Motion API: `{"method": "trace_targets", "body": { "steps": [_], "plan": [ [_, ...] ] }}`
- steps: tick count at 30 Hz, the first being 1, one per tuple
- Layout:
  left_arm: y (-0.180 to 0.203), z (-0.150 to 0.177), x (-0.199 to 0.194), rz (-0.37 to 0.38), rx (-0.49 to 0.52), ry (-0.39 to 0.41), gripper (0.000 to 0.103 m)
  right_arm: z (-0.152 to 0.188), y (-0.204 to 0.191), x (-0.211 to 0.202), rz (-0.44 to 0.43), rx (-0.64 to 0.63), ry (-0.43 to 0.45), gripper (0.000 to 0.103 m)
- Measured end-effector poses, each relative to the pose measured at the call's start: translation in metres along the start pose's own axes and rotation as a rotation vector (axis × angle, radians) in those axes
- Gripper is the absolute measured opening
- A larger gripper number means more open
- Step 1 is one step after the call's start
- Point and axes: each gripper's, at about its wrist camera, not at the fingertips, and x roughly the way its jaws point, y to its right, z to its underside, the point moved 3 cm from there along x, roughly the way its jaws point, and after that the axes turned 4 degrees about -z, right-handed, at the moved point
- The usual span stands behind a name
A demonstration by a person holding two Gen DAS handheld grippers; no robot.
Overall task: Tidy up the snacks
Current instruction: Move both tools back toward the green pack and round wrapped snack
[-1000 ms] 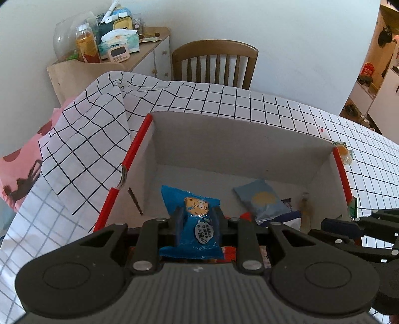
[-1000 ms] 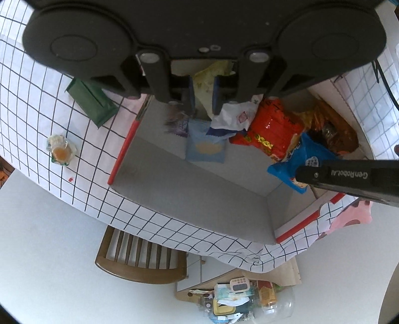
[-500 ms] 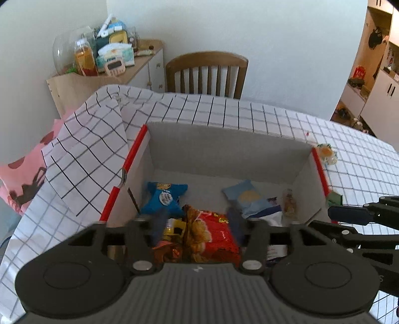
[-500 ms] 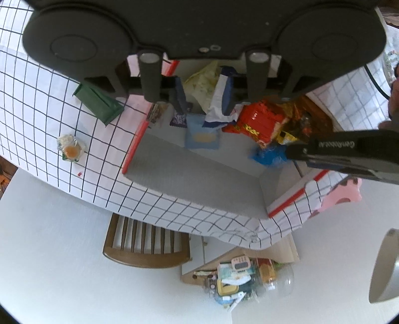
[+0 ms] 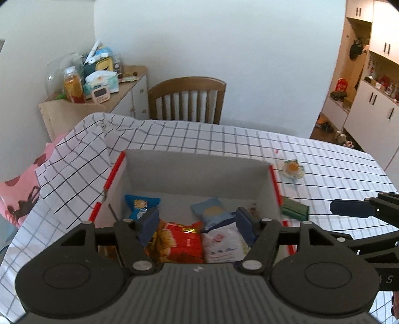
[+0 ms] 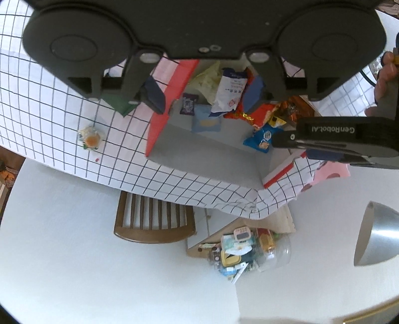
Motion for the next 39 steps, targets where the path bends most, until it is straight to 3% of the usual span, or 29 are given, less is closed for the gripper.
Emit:
{"method": "trace_targets", "body": {
  "steps": [10,12,23,33,39],
  "plan": [
    [0.053,0.002,-0.010,0.056,0.022,0.023,0.074,0.009,0.039,-0.041,0.008,0.036,0.069,0.091],
    [0.065,0.002,-0.009,0.067,0.021,0.019,0.075,0.011,0.051,-0.047,0.014,0.046,0.080,0.099],
    [0.140,-0.005,0.017,0.089,-0.053,-0.015,0.091,0.024,0.136,-0.074,0.072,0.087,0.077,0.102],
    [0.199,-0.012,0.074,0.010,-0.206,-0.151,0.093,0.014,0.224,-0.070,0.098,0.100,0.050,0.102],
    [0.214,-0.018,0.107,-0.094,-0.292,-0.203,0.093,0.002,0.264,-0.042,0.091,0.111,0.012,0.102]
  ]
}}
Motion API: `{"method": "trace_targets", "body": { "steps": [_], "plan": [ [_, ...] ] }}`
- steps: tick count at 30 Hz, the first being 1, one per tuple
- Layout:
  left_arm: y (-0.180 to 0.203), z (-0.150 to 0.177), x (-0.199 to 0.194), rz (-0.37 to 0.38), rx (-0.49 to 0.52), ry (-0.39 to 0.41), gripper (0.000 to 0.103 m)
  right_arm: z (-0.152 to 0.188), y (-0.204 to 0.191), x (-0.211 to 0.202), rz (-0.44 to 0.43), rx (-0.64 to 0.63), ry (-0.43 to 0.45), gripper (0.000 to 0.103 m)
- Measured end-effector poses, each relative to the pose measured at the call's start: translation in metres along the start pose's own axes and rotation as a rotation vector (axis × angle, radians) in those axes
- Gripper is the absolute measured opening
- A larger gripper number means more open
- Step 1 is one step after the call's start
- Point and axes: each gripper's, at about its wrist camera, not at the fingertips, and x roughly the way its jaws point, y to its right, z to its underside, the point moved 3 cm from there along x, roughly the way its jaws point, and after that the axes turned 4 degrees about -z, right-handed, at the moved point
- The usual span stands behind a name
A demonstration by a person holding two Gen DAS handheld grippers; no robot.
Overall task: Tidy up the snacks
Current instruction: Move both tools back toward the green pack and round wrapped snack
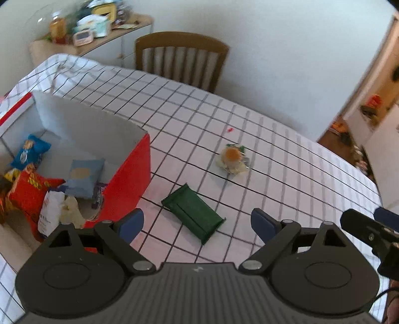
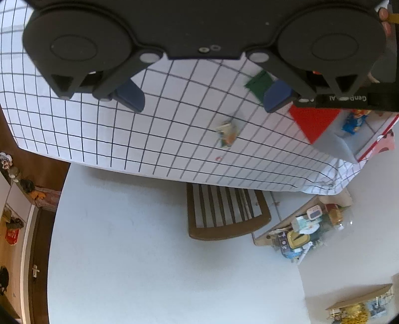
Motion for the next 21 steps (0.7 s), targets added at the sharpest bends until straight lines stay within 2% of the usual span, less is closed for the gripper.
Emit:
{"method": "trace_targets", "body": {
  "steps": [9,15,21],
  "plan": [
    [0.015,-0.012,0.055,-0.150,-0.113,-0.083,0.093,-0.024,0.015,0.069,-0.048,-0.017,-0.087,0.102],
    [0.021,-0.013,0.086,-0.190,-0.132,-0.139,0.092,-0.039,0.014,0.114,-0.084,-0.017,-0.129,0.100],
    [0.014,-0.011,0.109,-0.207,-0.175,-0.186,0.083,-0.044,0.001,0.156,-0.101,-0.057,-0.179,0.095]
  ]
}}
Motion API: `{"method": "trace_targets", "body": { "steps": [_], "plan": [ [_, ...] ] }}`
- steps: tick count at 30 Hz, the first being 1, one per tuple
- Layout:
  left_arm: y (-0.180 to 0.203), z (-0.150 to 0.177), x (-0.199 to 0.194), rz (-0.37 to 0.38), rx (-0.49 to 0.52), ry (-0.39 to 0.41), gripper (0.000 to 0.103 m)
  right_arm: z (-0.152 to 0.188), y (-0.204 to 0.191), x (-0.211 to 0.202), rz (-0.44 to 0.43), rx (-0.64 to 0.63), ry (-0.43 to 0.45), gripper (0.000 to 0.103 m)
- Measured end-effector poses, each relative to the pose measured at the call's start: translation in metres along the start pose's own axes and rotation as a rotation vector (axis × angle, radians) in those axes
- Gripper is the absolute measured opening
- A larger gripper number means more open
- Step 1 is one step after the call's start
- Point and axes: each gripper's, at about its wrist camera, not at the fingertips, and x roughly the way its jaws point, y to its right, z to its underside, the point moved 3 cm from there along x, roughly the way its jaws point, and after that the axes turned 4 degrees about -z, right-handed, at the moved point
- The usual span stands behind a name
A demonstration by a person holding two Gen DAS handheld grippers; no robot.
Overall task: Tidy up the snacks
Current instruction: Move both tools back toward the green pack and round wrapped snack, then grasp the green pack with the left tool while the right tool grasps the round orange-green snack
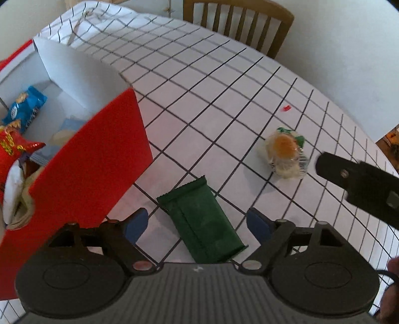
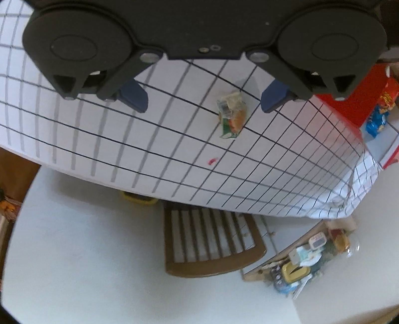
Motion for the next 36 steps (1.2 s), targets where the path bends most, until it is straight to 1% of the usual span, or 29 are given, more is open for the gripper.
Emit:
{"method": "trace_targets", "body": {
  "steps": [1,5,6,7,9,10,12,14,16,18,19,22,24,25,27,28,29,30,31,33,34,36],
  "plan": [
    [-0.001,0.000,0.003,-0.006,0.001,-0.007,0.079,-0.001,-0.002,0.007,-0.004,-0.008,-0.010,0.094],
    [-0.004,0.001,0.014,-0.006,-0.025,-0.043,0.073,-0.005,-0.010,0.029,-0.019,-0.029,-0.036,0.090],
    [-0.004,0.000,0.014,-0.003,-0.026,-0.035,0.072,-0.005,-0.013,0.034,-0.023,-0.036,-0.043,0.089],
    [-0.004,0.000,0.015,-0.003,-0.028,-0.036,0.072,-0.005,-0.014,0.039,-0.024,-0.039,-0.049,0.088],
    [-0.004,-0.001,0.015,0.003,-0.043,-0.037,0.072,-0.006,-0.017,0.048,-0.027,-0.046,-0.061,0.083],
    [-0.003,-0.001,0.015,0.005,-0.049,-0.036,0.072,-0.006,-0.018,0.052,-0.033,-0.048,-0.068,0.082],
    [0.000,-0.001,0.015,0.001,-0.041,-0.031,0.071,-0.006,-0.022,0.057,-0.041,-0.054,-0.073,0.079],
    [0.004,0.000,0.014,-0.009,-0.024,-0.020,0.069,-0.005,-0.025,0.063,-0.041,-0.060,-0.080,0.077],
    [0.008,0.000,0.014,-0.015,-0.001,-0.004,0.063,-0.004,-0.026,0.067,-0.037,-0.059,-0.089,0.074],
    [0.009,0.000,0.012,-0.014,0.016,0.011,0.054,-0.002,-0.025,0.072,-0.035,-0.052,-0.098,0.068],
    [0.010,0.001,0.011,-0.008,0.026,0.016,0.051,-0.001,-0.024,0.074,-0.030,-0.049,-0.101,0.066],
    [0.011,0.003,0.009,0.016,0.049,0.026,0.049,0.001,-0.025,0.073,-0.017,-0.052,-0.088,0.060],
    [0.010,0.005,0.008,0.037,0.058,0.028,0.047,0.002,-0.025,0.070,-0.037,-0.049,-0.086,0.039],
    [0.009,0.005,0.007,0.048,0.057,0.028,0.045,0.002,-0.024,0.069,-0.044,-0.037,-0.086,0.036],
    [0.005,0.009,0.003,0.065,0.061,0.032,0.042,0.005,-0.023,0.064,-0.053,-0.023,-0.080,0.035],
    [0.004,0.012,0.001,0.069,0.064,0.042,0.033,0.007,-0.023,0.061,-0.060,-0.026,-0.077,0.035],
    [0.004,0.012,-0.002,0.073,0.068,0.054,0.030,0.009,-0.023,0.058,-0.058,-0.028,-0.074,0.035],
    [0.004,0.013,-0.004,0.093,0.075,0.055,0.023,0.011,-0.022,0.052,-0.054,-0.023,-0.068,0.035],
    [0.005,0.014,-0.006,0.115,0.086,0.051,0.021,0.012,-0.022,0.048,-0.062,-0.014,-0.064,0.035],
    [0.005,0.017,-0.007,0.109,0.120,0.062,0.020,0.017,-0.021,0.035,-0.074,-0.006,-0.050,0.035],
    [0.003,0.019,-0.007,0.108,0.123,0.059,0.020,0.019,-0.021,0.030,-0.066,-0.010,-0.045,0.035],
    [0.000,0.021,-0.010,0.134,0.115,0.045,0.020,0.024,-0.018,0.019,-0.054,-0.014,-0.036,0.035]
  ]
}}
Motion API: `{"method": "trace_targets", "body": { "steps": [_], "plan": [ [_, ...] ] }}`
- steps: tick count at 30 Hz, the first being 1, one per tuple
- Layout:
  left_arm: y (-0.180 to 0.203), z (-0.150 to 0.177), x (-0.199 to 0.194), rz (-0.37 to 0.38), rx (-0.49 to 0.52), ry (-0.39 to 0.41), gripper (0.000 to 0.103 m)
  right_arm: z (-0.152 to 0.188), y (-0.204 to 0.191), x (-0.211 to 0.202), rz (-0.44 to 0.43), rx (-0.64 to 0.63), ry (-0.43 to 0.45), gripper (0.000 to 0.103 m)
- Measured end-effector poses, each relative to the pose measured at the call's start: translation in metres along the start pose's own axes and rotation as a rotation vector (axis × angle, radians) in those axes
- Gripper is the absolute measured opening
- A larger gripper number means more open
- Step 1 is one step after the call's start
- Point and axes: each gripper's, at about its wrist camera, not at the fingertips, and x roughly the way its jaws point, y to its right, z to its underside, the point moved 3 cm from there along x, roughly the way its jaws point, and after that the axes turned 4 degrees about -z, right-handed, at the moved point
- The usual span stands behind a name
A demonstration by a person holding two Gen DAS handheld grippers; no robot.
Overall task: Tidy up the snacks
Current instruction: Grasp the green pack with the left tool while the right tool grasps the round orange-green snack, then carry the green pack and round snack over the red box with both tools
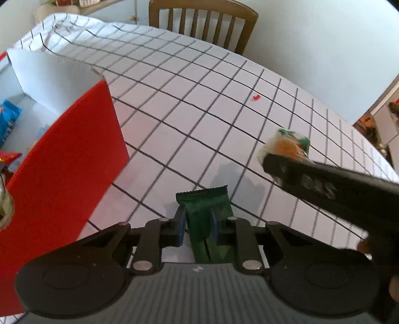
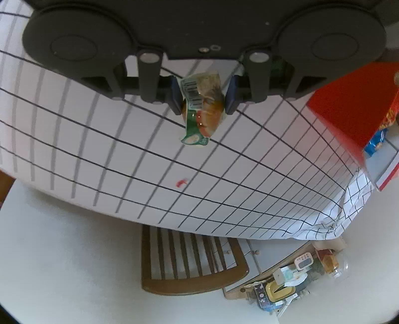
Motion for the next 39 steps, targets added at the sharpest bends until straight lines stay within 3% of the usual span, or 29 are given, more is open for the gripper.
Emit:
{"method": "trace_targets", "body": {
  "steps": [8,12,15,23,27,39],
  "plan": [
    [0.005,0.004,-0.003,-0.005,0.005,-0.056,0.023,0.032,0.016,-0.044,0.008,0.026,0.018,0.035],
    [0.011,0.006,0.006,-0.015,-0.013,-0.094,0.064,0.054,0.027,-0.064,0.022,0.049,0.033,0.035],
    [0.019,0.008,0.011,-0.023,-0.011,-0.102,0.065,0.070,0.037,-0.074,0.032,0.091,0.035,0.035],
    [0.044,0.015,0.016,-0.146,0.057,-0.065,0.064,0.108,0.057,-0.085,0.077,0.166,0.021,0.035],
    [0.053,0.021,0.010,-0.129,0.095,-0.027,0.045,0.118,0.058,-0.091,0.085,0.178,0.026,0.035],
    [0.023,0.027,0.000,-0.030,0.116,-0.011,0.044,0.133,0.042,-0.104,0.091,0.187,0.025,0.035]
  ]
}}
